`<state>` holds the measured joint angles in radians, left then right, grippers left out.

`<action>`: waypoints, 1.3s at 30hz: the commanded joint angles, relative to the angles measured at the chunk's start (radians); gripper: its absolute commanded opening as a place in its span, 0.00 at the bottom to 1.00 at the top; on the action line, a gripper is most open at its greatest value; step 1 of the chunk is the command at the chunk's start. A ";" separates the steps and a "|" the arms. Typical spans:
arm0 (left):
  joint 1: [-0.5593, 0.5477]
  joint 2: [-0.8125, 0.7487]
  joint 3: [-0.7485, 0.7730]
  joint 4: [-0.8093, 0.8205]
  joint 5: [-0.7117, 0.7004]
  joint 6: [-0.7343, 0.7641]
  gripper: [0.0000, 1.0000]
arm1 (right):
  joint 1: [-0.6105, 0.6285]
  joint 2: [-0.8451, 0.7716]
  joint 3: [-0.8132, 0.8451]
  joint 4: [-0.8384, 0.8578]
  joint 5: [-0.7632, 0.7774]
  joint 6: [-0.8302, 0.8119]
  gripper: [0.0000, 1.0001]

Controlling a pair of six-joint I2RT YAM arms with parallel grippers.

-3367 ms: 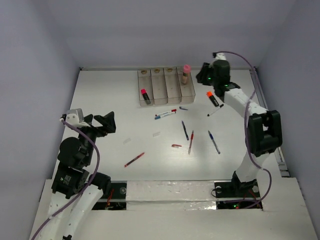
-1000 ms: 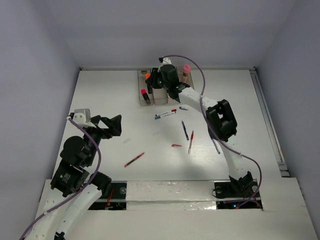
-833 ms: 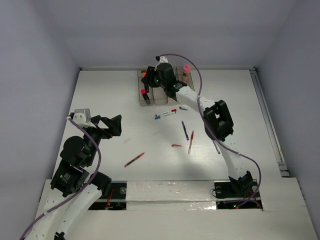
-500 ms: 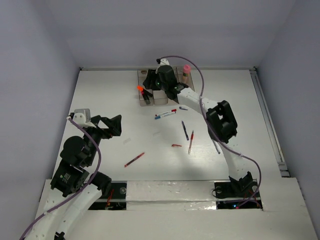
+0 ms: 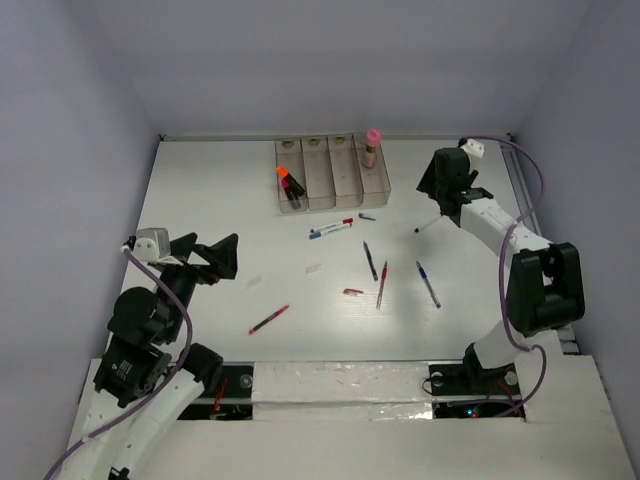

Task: Sort the stationery into containers
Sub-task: Place the stationery in the storage box, then pick up the pen from the center of the board.

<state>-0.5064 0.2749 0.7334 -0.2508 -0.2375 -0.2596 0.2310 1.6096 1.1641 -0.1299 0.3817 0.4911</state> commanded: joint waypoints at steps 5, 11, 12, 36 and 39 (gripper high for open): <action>-0.015 -0.029 -0.003 0.042 0.004 0.003 0.99 | -0.057 0.088 -0.015 -0.155 0.069 0.017 0.74; -0.024 -0.036 -0.003 0.038 -0.002 0.002 0.99 | -0.090 0.231 0.094 -0.217 0.039 0.009 0.71; -0.024 -0.034 -0.003 0.038 -0.002 0.002 0.99 | -0.100 0.271 0.104 -0.221 0.030 0.004 0.69; -0.024 -0.017 -0.002 0.036 -0.014 0.002 0.99 | -0.148 0.372 0.195 -0.281 -0.122 -0.057 0.00; -0.024 -0.011 -0.002 0.036 -0.016 0.002 0.99 | -0.148 0.284 0.160 -0.199 -0.118 -0.075 0.00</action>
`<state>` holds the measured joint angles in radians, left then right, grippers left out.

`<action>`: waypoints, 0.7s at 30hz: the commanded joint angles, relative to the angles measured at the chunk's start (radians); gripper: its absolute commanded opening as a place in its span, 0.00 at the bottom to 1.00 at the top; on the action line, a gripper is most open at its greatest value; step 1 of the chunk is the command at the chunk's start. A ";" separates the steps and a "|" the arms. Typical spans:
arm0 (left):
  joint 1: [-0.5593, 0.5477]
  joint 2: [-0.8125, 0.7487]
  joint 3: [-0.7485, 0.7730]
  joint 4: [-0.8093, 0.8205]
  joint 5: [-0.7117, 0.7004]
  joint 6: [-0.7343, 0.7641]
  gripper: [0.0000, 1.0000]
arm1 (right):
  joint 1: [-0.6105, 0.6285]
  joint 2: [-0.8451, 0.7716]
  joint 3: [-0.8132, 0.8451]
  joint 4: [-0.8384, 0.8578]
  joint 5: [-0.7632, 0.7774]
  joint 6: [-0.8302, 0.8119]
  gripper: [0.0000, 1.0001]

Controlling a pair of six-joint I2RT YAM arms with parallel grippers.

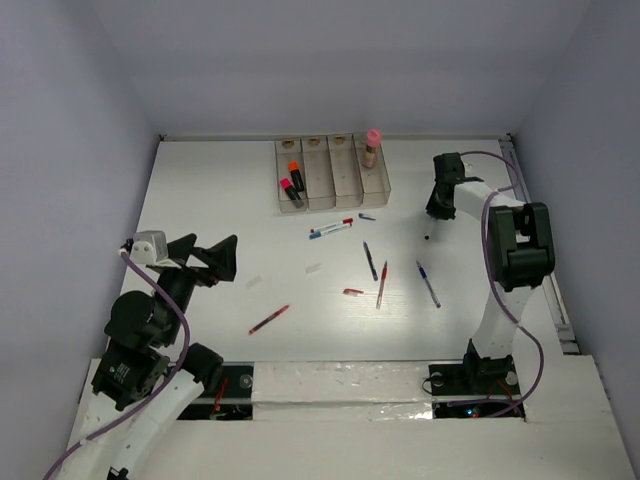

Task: Sort the stationery into containers
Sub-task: Pick up the pen from the center of the board, then place the pen in the storage box.

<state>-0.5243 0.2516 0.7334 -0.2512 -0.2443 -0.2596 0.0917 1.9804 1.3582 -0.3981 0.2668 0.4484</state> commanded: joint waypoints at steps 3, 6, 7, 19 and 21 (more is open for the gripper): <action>-0.006 0.021 -0.002 0.038 -0.006 0.002 0.99 | -0.009 -0.193 -0.050 0.140 -0.084 -0.065 0.00; -0.006 0.029 -0.002 0.041 -0.006 0.003 0.99 | 0.042 -0.258 -0.030 0.166 -0.144 -0.097 0.00; -0.006 0.031 -0.002 0.040 -0.010 0.003 0.99 | 0.063 -0.262 0.002 0.160 -0.152 -0.121 0.00; 0.012 0.087 0.000 0.036 -0.033 0.002 0.99 | 0.319 -0.074 0.353 0.217 -0.324 -0.221 0.00; 0.012 0.097 0.000 0.036 -0.036 0.002 0.99 | 0.332 -0.016 0.422 0.208 -0.325 -0.211 0.00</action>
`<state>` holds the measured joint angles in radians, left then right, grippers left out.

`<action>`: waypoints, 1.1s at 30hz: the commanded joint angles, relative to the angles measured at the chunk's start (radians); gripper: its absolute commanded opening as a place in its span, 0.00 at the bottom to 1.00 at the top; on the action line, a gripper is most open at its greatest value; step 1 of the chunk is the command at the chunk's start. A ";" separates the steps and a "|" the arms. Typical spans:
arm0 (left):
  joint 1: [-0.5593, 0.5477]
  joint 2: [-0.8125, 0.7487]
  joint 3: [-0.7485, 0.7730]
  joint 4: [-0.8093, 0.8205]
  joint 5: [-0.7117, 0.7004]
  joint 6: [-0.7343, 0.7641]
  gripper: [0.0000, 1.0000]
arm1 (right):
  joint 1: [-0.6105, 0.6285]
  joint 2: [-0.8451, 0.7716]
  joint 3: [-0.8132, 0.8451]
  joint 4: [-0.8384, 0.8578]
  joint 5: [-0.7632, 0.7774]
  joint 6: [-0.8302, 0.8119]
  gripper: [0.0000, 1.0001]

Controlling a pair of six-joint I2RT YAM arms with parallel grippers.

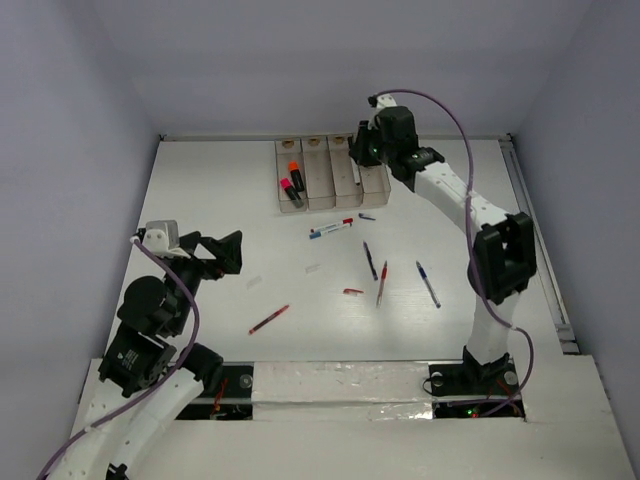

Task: Sort the stationery into containers
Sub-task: Place the pen in the storage box.

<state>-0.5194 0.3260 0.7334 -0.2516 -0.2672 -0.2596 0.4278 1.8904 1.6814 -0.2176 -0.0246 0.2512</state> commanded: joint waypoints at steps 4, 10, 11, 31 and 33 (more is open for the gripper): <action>0.016 0.036 -0.002 0.040 -0.007 0.003 0.99 | 0.006 0.228 0.317 -0.032 -0.031 -0.016 0.00; 0.035 0.047 -0.003 0.040 -0.010 0.005 0.99 | 0.015 0.403 0.483 -0.124 0.005 -0.055 0.00; 0.035 0.048 -0.002 0.041 -0.007 0.005 0.99 | 0.015 0.412 0.495 -0.129 0.008 -0.058 0.00; 0.094 0.032 -0.003 0.057 0.060 0.011 0.99 | 0.192 0.020 -0.104 0.018 0.187 0.156 0.36; 0.094 0.016 -0.003 0.058 0.068 0.011 0.99 | 0.212 -0.023 -0.220 0.033 0.213 0.195 0.37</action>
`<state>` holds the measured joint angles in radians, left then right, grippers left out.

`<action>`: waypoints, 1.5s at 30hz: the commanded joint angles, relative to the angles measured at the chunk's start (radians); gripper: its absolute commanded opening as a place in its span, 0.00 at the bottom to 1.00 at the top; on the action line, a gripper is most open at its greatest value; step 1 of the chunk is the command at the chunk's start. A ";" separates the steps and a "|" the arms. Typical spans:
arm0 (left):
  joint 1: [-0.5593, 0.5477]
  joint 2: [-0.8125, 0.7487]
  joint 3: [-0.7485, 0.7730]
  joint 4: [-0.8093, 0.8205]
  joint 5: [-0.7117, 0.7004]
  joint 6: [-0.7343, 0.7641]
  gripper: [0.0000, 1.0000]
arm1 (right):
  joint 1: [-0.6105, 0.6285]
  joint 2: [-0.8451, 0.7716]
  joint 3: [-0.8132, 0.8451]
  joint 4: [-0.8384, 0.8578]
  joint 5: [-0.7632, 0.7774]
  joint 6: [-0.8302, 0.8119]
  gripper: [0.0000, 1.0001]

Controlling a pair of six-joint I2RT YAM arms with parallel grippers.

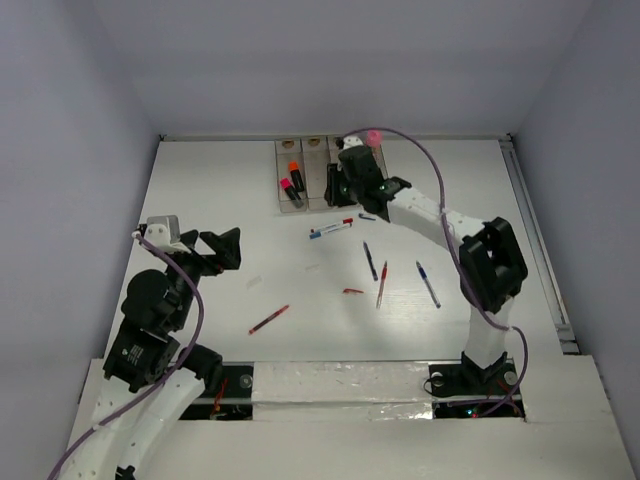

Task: Sort the stationery into containers
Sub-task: Place the pen in the storage box, then pick up the pen from the center of the board.

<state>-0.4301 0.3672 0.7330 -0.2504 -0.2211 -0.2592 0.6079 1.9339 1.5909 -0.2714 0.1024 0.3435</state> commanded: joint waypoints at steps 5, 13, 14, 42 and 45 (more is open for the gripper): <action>-0.016 -0.062 -0.004 0.054 0.020 0.009 0.99 | 0.043 -0.084 -0.247 0.106 0.117 0.247 0.62; -0.082 -0.086 -0.003 0.039 0.020 0.006 0.99 | 0.061 -0.018 -0.312 0.210 0.239 0.469 0.75; -0.091 -0.091 -0.003 0.039 0.020 0.006 0.99 | 0.061 -0.009 -0.312 0.218 0.241 0.489 0.75; -0.130 -0.131 -0.003 0.033 0.002 0.002 0.99 | 0.118 0.174 -0.083 -0.060 0.415 0.365 0.53; -0.130 -0.129 -0.003 0.033 0.003 0.002 0.99 | 0.118 0.206 -0.046 -0.097 0.388 0.342 0.51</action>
<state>-0.5549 0.2443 0.7330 -0.2516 -0.2138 -0.2596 0.7189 2.1029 1.4818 -0.3145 0.4934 0.7311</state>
